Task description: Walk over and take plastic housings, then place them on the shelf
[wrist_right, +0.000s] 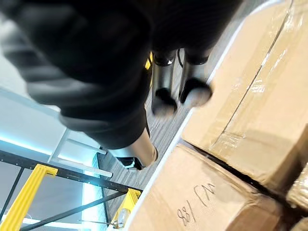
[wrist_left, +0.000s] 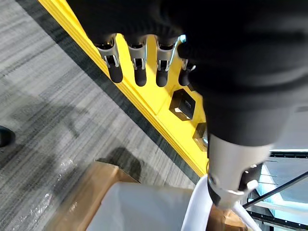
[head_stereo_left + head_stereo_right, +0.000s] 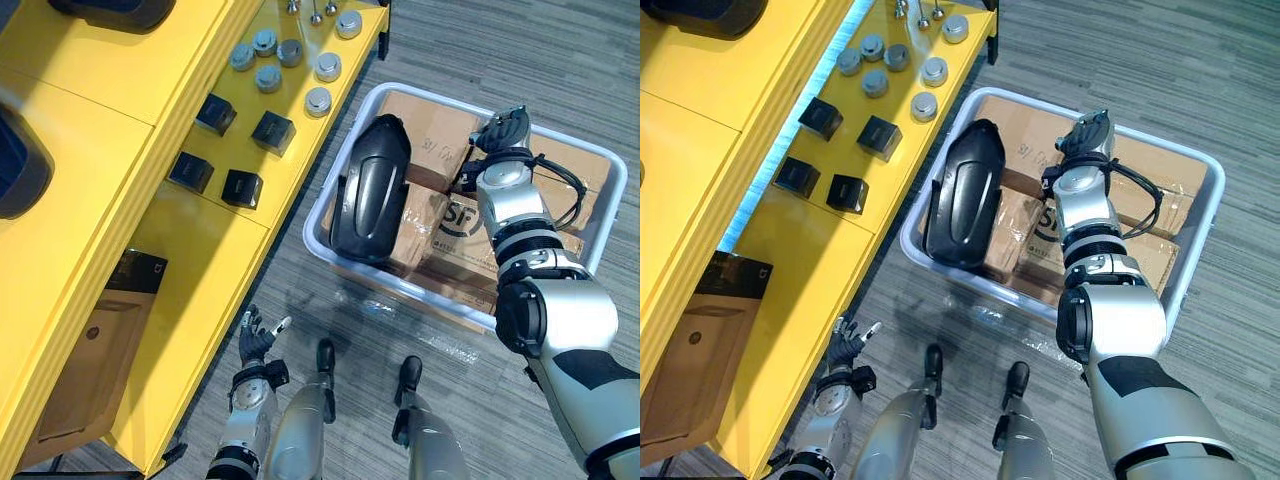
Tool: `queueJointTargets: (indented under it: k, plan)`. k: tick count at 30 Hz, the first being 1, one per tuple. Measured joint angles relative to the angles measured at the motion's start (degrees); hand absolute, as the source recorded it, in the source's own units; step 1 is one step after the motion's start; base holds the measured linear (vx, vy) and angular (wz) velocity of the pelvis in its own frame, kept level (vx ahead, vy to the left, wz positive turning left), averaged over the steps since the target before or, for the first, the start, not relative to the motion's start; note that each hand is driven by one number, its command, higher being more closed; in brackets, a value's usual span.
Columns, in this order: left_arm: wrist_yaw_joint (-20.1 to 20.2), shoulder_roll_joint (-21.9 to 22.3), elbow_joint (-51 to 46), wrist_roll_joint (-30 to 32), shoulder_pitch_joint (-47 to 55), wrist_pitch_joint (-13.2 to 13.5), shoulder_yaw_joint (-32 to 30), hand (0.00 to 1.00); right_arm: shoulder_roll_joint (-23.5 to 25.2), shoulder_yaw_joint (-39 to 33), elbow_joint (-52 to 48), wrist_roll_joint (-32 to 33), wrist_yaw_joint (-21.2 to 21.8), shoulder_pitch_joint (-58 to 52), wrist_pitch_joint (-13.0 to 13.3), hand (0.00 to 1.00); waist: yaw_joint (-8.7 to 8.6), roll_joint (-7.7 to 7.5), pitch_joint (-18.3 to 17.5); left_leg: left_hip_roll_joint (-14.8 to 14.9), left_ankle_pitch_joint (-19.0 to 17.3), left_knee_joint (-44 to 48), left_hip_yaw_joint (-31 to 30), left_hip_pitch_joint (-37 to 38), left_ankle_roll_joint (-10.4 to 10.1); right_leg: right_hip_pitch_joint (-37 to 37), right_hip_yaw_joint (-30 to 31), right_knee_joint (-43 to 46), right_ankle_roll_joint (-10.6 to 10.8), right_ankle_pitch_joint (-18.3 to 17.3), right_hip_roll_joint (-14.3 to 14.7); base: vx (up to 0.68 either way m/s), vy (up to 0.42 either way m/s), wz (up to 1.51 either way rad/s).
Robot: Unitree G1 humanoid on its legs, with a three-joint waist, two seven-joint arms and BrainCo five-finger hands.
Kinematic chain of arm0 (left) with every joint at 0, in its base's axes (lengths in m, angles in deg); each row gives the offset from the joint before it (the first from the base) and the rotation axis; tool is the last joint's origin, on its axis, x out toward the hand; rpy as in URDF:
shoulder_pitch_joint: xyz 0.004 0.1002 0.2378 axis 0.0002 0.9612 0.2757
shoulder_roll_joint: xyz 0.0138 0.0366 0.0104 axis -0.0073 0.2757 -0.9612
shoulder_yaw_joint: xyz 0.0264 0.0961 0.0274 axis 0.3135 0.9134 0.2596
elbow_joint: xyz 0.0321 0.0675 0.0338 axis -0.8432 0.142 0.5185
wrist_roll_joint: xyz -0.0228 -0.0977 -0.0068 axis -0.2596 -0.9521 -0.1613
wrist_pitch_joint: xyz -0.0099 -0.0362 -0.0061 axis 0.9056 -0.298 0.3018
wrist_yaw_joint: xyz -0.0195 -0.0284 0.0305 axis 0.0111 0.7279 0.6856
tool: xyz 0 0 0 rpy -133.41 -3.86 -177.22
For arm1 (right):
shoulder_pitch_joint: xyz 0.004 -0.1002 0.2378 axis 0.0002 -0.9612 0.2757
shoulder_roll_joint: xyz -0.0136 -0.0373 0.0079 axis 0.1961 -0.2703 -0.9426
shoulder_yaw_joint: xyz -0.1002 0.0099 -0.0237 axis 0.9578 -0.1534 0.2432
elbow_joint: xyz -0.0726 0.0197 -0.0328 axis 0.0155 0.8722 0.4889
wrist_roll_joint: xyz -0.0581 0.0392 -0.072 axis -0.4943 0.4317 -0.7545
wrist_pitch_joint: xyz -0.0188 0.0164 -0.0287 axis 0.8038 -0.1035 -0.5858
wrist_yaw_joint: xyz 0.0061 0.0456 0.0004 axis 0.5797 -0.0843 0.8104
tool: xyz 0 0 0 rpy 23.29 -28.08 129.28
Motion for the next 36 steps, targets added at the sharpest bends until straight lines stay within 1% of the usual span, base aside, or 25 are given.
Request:
queueJointTargets:
  k: [1, 3, 4, 7, 10, 14, 16, 19, 20, 23, 25, 26, 27, 30, 32, 34, 36]
  plan:
    - [0.0, 0.1, 0.0, 0.0, -0.1, 0.0, 0.0, 0.0, 0.8, 0.3, -1.1, 0.0, -0.1, -0.5, 0.1, 0.0, -0.19, -0.09, 0.1, 0.1, 0.0, 0.0, 0.1, -0.1, 0.0, -0.2, 0.1, 0.0, 0.0, 0.1, 0.0, 0.0, 0.011, -0.19]
    - [-0.1, 0.4, 0.1, 0.0, -0.3, 0.0, 0.1, 0.0, 4.2, 2.3, -5.3, 0.0, -0.4, -4.0, 1.5, 0.0, -0.21, -0.98, 0.2, 0.5, -0.1, 0.0, 0.8, -0.4, -0.1, -0.9, 0.7, 0.0, -0.1, 0.2, 0.3, 0.01, 0.008, -0.15]
    - [-0.2, 0.5, 0.4, 0.0, -0.3, 0.0, 0.1, 0.0, 5.2, 2.4, -6.0, 0.0, -0.5, -4.8, 1.5, 0.0, -0.18, -1.21, 0.2, 0.5, -0.1, 0.0, 1.0, -0.4, -0.1, -1.0, 1.0, 0.0, -0.1, 0.2, 0.3, 0.02, 0.012, -0.14]
    - [-0.6, 1.3, 2.3, 0.1, -0.3, 0.1, 0.1, 0.0, 9.6, 3.4, -10.5, 0.0, -1.8, -10.2, 1.9, 0.0, -0.17, -1.39, 0.2, 0.6, -0.2, 0.0, 1.0, -0.5, -0.2, -1.1, 1.2, 0.0, -0.1, 0.2, 0.4, 0.01, 0.006, -0.02]
    - [-1.5, 1.4, 4.6, 0.2, -0.3, 0.1, 0.0, 0.0, 11.9, 3.3, -13.1, -0.1, -3.2, -13.5, 2.0, 0.0, 0.04, -1.46, 0.2, 0.5, -0.1, -0.1, 0.9, -1.0, -0.2, -1.5, 1.0, 0.0, -0.1, 0.2, 0.3, 0.0, 0.021, 0.03]
    - [-2.2, 1.4, 7.2, 0.9, -0.2, 0.1, -0.1, 0.0, 12.7, 3.2, -15.4, -0.1, -4.8, -16.1, 2.7, 0.0, 0.26, -1.59, 0.3, 0.3, 0.1, 0.0, 0.0, -2.3, 0.0, -2.3, 0.0, 0.2, -0.1, 0.2, 0.1, 0.0, 0.03, 0.1]
    - [-2.6, 1.3, 8.9, 1.4, -0.2, 0.1, -0.5, 0.0, 13.1, 3.2, -15.5, -0.1, -4.9, -17.3, 3.0, 0.0, 0.56, -1.92, 0.3, 0.1, 0.4, -0.5, -0.4, -2.4, 0.0, -2.3, -0.2, 0.2, -0.1, 0.2, 0.0, 0.02, 0.03, 0.13]
    - [-2.7, 1.3, 10.5, 1.4, -0.2, 0.0, -0.5, 0.0, 13.8, 3.0, -15.5, -1.1, -5.3, -18.1, 3.0, 0.0, 1.42, -2.16, 0.3, 0.0, 0.9, -1.1, -0.6, -2.4, -0.2, -2.6, -0.3, 0.1, -0.1, 0.2, 0.0, 0.01, 0.012, 0.03]
    - [-2.7, 1.2, 10.9, 1.4, -0.2, 0.0, -0.5, 0.0, 14.2, 2.5, -15.5, -2.0, -5.4, -18.5, 3.0, 0.0, 1.75, -2.19, 0.3, 0.0, 1.1, -1.5, -0.7, -2.4, -0.2, -2.7, -0.4, 0.1, -0.2, 0.2, 0.0, 0.01, 0.016, 0.08]
    - [-2.7, 1.2, 11.9, 1.4, -0.2, 0.0, -0.6, 0.0, 15.0, -0.3, -15.3, -2.2, -6.0, -19.0, 3.1, 0.0, 1.95, -2.25, 0.3, -0.3, 1.4, -1.9, -1.4, -3.1, -0.1, -3.1, -1.1, 0.1, -0.2, 0.2, -0.2, 0.01, 0.02, 0.13]
    - [-2.7, 1.2, 12.2, 1.3, -0.3, 0.1, -0.6, 0.0, 14.7, -1.3, -15.0, -2.3, -6.8, -18.9, 3.3, 0.0, 1.94, -2.37, 0.3, -0.5, 1.6, -1.8, -1.9, -4.1, 0.0, -3.7, -1.7, 0.2, -0.2, 0.2, -0.3, 0.0, 0.023, 0.16]
    - [-2.7, 1.1, 12.9, 1.3, -0.4, 0.1, -0.6, 0.0, 14.4, -1.4, -14.6, -2.3, -7.1, -18.6, 3.5, 0.0, 2.27, -2.57, 0.4, -0.5, 1.7, -1.8, -2.0, -4.4, 0.0, -3.9, -1.8, 0.2, -0.2, 0.2, -0.3, 0.0, 0.022, 0.06]
    - [-2.7, 1.0, 13.3, 1.3, -0.3, 0.1, -0.6, 0.0, 14.1, -1.6, -14.2, -2.3, -7.1, -18.4, 3.5, 1.0, 2.47, -2.7, 0.4, -0.6, 1.7, -1.7, -2.0, -4.4, 0.0, -3.9, -1.8, 0.2, -0.2, 0.2, -0.4, 0.01, 0.027, 0.03]
    - [-2.7, 0.9, 14.5, 1.2, -0.4, 0.2, -1.7, 0.0, 12.0, -3.4, -8.6, -2.2, -7.4, -14.9, 3.8, 1.0, 2.95, -3.02, 0.3, -0.7, 1.7, -1.5, -2.4, -4.9, 0.0, -4.1, -2.2, 0.2, -0.2, 0.2, -0.4, 0.0, 0.019, 0.04]
    - [-2.7, 0.4, 14.7, 1.1, -0.4, 0.5, -1.7, 0.0, 9.2, -3.9, -5.0, -2.1, -7.3, -12.3, 3.8, 1.0, 3.03, -3.06, 0.3, -0.7, 1.7, -0.8, -3.0, -6.3, 0.0, -5.1, -2.6, 0.6, -0.2, 0.2, -0.4, -0.01, 0.02, 0.09]
    - [-2.6, 0.1, 15.0, 1.0, -0.5, 0.5, -1.6, 0.0, 7.5, -5.2, -2.8, -2.2, -6.6, -10.8, 3.8, 1.0, 3.03, -3.05, 0.3, -0.8, 1.8, -0.8, -3.6, -6.9, 0.1, -5.5, -3.2, 0.6, -0.1, 0.2, -0.5, 0.0, 0.009, 0.12]
    - [-2.5, -0.2, 15.8, 0.0, -0.6, 0.5, -1.7, 0.0, 5.6, -7.2, 0.5, -2.3, -4.9, -8.9, 3.1, 1.0, 3.48, -3.05, 0.3, -0.8, 1.9, -0.8, -3.9, -7.0, 0.2, -5.4, -3.4, 0.6, -0.2, 0.2, -0.4, 0.02, 0.009, 0.08]
